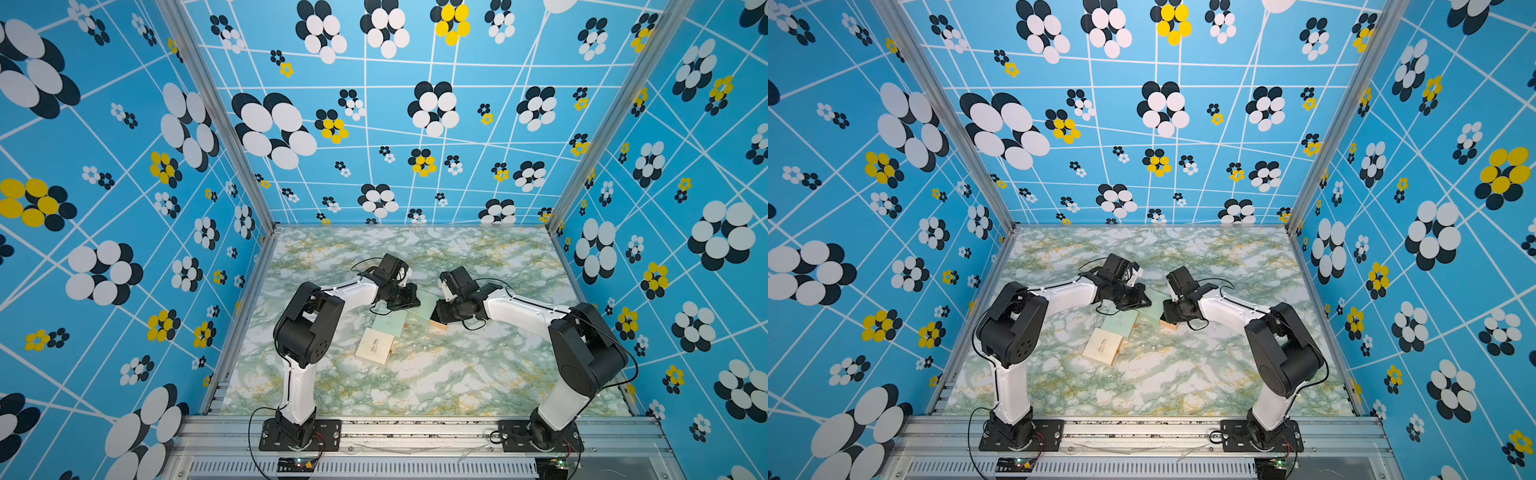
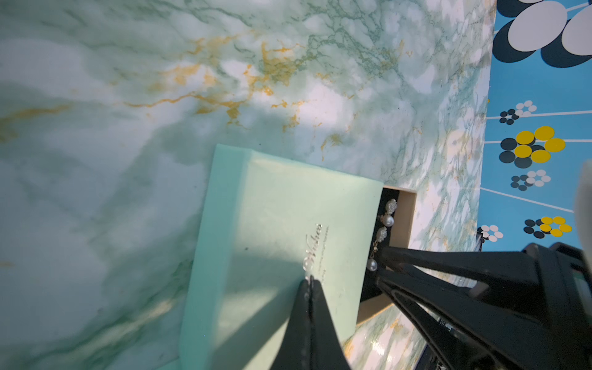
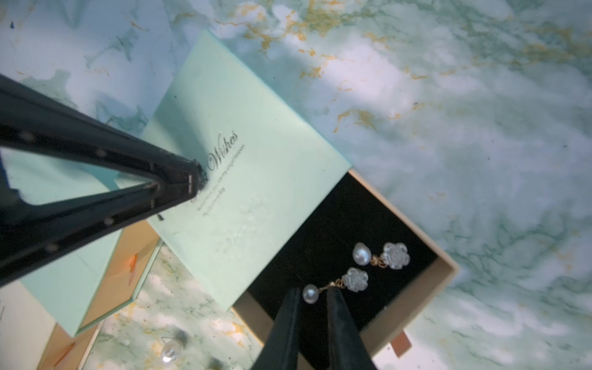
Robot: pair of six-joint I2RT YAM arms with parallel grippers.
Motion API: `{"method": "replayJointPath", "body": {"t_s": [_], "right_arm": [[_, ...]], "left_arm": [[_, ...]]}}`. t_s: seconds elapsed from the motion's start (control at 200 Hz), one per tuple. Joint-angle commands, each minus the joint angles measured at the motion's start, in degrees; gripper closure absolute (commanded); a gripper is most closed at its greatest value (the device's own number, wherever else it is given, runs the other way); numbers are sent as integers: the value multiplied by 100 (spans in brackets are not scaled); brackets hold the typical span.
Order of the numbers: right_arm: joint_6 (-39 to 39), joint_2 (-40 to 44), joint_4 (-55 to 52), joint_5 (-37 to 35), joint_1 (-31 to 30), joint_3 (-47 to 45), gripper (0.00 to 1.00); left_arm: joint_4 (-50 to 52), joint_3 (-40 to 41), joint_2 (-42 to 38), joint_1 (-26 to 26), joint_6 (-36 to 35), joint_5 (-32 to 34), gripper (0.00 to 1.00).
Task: Take out the earrings from the drawer-style jewelry box
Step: Pick up the earring from the drawer.
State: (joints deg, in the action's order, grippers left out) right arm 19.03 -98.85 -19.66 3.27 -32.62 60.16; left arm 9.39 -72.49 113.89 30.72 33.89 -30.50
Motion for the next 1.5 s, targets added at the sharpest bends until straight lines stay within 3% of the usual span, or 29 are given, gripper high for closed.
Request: {"method": "replayJointPath", "body": {"t_s": [0.0,1.494], "right_arm": [[-46,-125,33,-46,-60,157,80],[102,-295,213,-128,-60,33,81]], "left_arm": [[599,202,198,-64,-64,316,100],[608,242,190,-67,-84,330,100]]}}
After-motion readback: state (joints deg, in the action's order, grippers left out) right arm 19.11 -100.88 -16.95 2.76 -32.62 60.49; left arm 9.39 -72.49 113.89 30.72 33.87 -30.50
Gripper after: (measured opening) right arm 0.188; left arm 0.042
